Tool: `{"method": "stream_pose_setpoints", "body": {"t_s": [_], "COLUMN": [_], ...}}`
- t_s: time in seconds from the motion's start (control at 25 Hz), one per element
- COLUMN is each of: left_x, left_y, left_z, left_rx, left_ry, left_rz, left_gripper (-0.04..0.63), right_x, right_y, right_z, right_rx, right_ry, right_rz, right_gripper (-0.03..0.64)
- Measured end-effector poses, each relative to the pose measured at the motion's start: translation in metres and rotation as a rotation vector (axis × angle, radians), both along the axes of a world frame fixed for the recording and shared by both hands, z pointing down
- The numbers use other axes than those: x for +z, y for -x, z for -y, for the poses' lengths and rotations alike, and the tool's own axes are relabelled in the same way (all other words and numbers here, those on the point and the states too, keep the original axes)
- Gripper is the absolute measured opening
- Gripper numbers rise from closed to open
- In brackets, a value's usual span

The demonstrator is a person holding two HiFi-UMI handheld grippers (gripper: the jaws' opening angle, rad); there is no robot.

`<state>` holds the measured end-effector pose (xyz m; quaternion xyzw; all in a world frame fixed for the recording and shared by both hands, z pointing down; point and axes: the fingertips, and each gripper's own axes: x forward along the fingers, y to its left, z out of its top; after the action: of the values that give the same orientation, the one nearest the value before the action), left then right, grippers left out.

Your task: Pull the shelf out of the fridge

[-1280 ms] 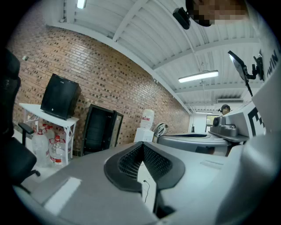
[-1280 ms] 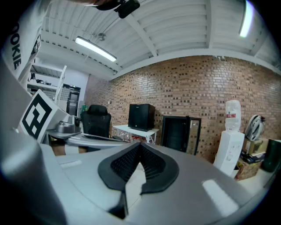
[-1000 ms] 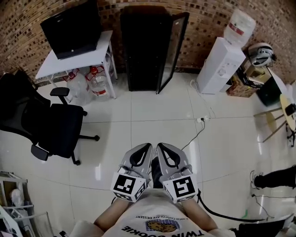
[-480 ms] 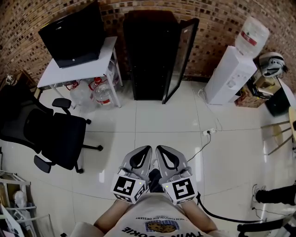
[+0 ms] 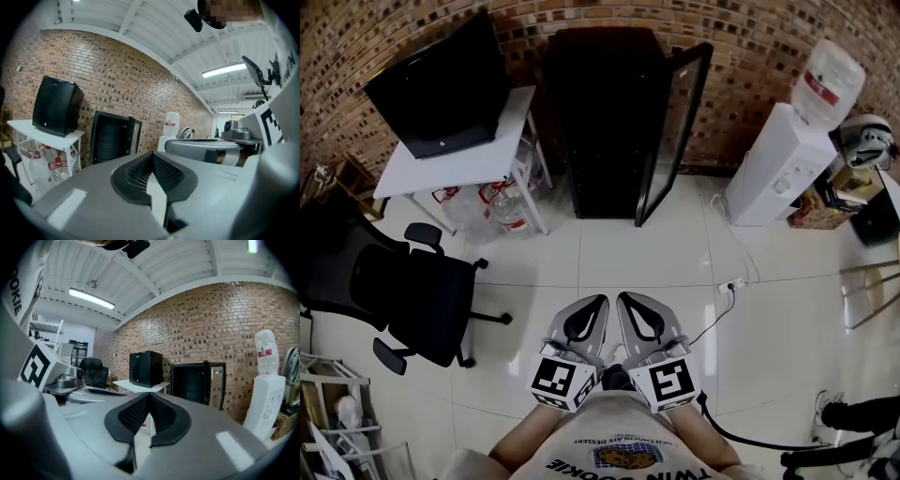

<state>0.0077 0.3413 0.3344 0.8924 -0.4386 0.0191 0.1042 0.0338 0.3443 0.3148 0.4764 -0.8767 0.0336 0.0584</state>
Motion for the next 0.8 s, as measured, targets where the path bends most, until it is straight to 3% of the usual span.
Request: {"method": "stream_pose_setpoints", "body": {"t_s": [0.28, 0.8], "left_x": [-0.010, -0.024], "left_y": [-0.016, -0.021], "left_z": [0.045, 0.097], "left_rx": [-0.005, -0.043], "left_ry": [-0.014, -0.054], "left_rz": [0.013, 0.021], "left_gripper": [0.001, 0.000], "right_x": [-0.013, -0.011], "right_y": [-0.015, -0.025], "right_z": [0.049, 0.085], "right_rx": [-0.010, -0.006], "right_ry": [-0.029, -0.037], "right_rz": [0.013, 0.023], "right_gripper": [0.005, 0.005]}}
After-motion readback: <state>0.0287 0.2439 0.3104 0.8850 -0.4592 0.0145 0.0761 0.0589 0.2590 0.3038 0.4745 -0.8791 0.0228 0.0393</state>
